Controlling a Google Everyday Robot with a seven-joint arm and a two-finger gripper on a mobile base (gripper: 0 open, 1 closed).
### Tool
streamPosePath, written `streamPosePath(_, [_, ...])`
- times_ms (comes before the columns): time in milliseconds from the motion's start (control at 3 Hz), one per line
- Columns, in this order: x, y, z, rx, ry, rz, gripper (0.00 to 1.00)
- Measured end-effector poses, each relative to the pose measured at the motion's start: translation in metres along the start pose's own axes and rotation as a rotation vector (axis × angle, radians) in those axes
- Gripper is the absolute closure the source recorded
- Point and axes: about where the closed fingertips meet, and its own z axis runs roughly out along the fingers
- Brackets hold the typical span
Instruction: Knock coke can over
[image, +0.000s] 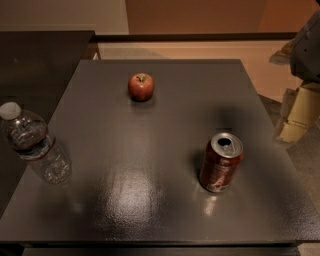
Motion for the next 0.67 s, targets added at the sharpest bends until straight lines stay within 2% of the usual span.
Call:
streamPosePath(333, [-0.0015, 0.0007, -0.0014, 0.008, -0.012, -0.004, 0.0])
streamPosePath(667, [-0.0017, 0.0095, 0.0038, -0.014, -0.062, -0.017, 0.0])
